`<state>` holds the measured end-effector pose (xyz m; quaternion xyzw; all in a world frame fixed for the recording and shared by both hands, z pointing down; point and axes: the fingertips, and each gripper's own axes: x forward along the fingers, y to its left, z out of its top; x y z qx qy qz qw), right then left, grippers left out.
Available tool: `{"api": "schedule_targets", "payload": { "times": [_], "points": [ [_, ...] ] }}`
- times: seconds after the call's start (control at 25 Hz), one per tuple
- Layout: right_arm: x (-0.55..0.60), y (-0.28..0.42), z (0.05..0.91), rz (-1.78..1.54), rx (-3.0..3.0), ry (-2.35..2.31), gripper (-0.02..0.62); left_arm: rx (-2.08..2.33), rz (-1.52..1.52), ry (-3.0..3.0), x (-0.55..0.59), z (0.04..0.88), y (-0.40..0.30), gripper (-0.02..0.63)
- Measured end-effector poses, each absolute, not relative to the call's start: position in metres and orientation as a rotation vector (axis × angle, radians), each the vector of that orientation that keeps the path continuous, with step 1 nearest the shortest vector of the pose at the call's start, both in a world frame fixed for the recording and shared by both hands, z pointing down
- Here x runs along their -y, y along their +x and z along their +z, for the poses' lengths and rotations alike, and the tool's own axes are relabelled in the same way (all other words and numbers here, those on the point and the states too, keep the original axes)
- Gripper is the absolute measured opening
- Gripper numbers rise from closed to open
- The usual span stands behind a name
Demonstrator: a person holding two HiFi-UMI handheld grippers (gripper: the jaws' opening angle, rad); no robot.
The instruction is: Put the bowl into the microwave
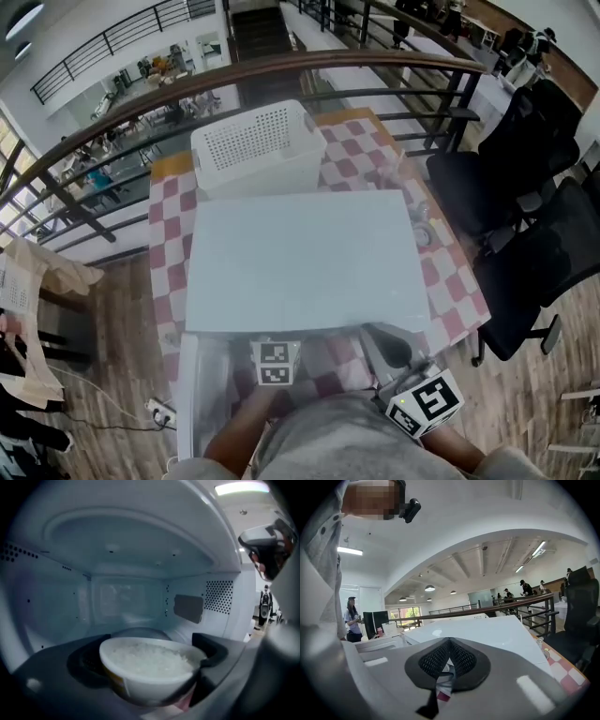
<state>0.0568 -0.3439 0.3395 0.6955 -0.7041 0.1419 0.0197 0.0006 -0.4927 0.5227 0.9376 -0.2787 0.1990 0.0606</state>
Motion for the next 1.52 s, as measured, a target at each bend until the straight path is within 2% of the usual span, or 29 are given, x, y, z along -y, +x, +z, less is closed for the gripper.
{"api": "schedule_targets", "payload": {
  "times": [0.92,1.52],
  "points": [
    [0.341,0.06,0.334,0.42,2.181,2.194,-0.002,1.046,0.784,2.861,0.507,0.534,-0.002,0.538],
    [0.337,0.052,0.332,0.408,2.174,2.193,-0.002,0.954,0.835,2.871,0.502,0.545,0.002,0.538]
  ]
}}
